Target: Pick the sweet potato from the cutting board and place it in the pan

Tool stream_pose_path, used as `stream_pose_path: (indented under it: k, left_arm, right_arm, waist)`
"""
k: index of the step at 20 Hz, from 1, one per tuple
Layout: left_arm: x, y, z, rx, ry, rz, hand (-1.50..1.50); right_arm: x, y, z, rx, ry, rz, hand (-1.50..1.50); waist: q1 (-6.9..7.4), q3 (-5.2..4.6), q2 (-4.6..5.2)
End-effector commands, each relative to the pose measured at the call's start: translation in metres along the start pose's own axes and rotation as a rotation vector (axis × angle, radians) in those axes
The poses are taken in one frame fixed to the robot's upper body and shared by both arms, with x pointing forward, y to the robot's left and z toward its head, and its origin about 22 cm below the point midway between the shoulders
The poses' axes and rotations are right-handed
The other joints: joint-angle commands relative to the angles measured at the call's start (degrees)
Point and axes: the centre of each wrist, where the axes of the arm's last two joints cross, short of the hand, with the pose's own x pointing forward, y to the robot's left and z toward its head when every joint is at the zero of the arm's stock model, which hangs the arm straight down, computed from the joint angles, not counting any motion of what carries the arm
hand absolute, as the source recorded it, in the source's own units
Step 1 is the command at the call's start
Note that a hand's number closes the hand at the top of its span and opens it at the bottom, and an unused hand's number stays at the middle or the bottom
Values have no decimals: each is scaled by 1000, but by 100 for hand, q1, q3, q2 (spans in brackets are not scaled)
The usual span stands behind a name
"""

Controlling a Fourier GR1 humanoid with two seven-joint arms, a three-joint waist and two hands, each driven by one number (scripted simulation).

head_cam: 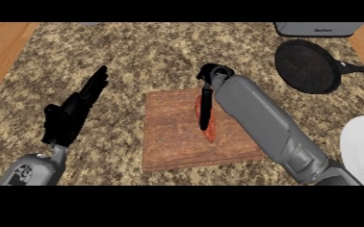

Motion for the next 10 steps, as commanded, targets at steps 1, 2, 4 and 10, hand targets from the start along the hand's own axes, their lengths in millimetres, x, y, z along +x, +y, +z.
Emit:
stream_pose_path:
  k: [1, 2, 4, 10]
  left_arm:
    - [-4, -20, -9, 18, 5, 6, 0]
    - [-2, -10, -2, 17, -11, -2, 0]
    - [12, -1, -6, 3, 11, 12, 0]
    - [18, -2, -9, 18, -8, 1, 0]
  right_arm:
    - [3, -16, 8, 9, 141, 96, -150]
    - [0, -10, 3, 16, 149, 99, -150]
    - [0, 8, -4, 23, 155, 115, -150]
    - [12, 27, -9, 0, 167, 100, -150]
  waist:
    - [-44, 1, 11]
    - [-20, 1, 2]
    - [-51, 3, -9]
    - [-44, 4, -7]
